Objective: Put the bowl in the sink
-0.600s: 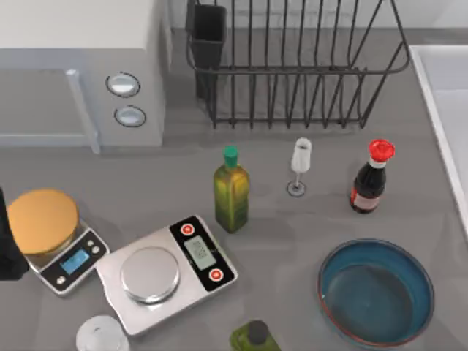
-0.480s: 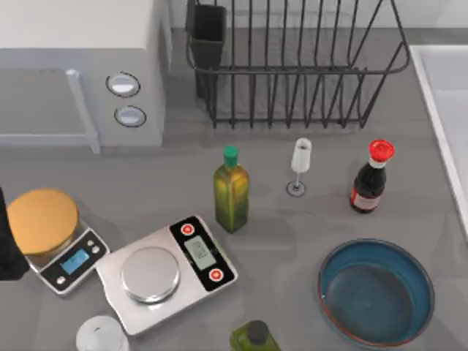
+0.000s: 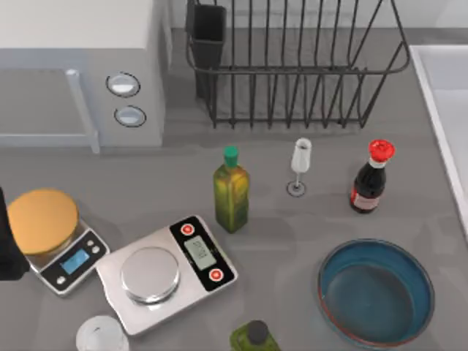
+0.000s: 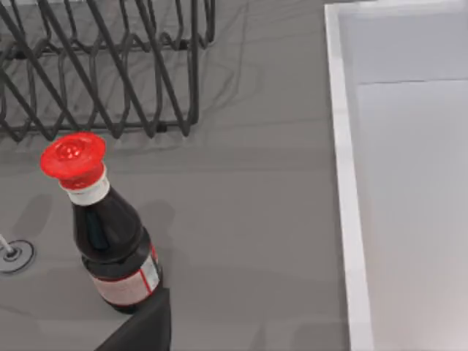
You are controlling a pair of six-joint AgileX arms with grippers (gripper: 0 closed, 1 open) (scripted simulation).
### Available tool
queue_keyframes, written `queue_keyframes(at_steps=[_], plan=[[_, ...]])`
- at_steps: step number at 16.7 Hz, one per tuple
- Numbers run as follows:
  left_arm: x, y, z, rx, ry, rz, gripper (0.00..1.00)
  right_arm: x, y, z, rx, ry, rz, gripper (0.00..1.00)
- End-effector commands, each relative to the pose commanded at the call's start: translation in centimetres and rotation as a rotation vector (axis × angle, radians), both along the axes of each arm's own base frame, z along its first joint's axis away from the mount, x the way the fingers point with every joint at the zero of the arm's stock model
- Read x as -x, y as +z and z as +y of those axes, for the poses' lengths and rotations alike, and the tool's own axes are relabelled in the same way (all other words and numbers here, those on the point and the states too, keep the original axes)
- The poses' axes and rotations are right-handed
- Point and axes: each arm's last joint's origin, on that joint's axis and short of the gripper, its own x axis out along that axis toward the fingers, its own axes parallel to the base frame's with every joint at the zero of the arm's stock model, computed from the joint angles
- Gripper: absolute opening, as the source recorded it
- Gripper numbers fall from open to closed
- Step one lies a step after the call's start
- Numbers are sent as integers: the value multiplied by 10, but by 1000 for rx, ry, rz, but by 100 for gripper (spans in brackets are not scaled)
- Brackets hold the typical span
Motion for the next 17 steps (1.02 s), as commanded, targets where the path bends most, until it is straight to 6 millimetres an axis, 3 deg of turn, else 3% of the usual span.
queue_keyframes(at_steps=[5, 10, 13, 17], plan=[[0, 0, 0, 0, 0, 0, 100, -39, 28, 27, -14, 46, 497, 100], [0, 0, 0, 0, 0, 0, 100, -84, 32, 65, 64, 28, 941, 100], [0, 0, 0, 0, 0, 0, 100, -101, 28, 84, 115, 5, 1099, 100], [0, 0, 0, 0, 0, 0, 100, -108, 26, 93, 140, -6, 1162, 100]])
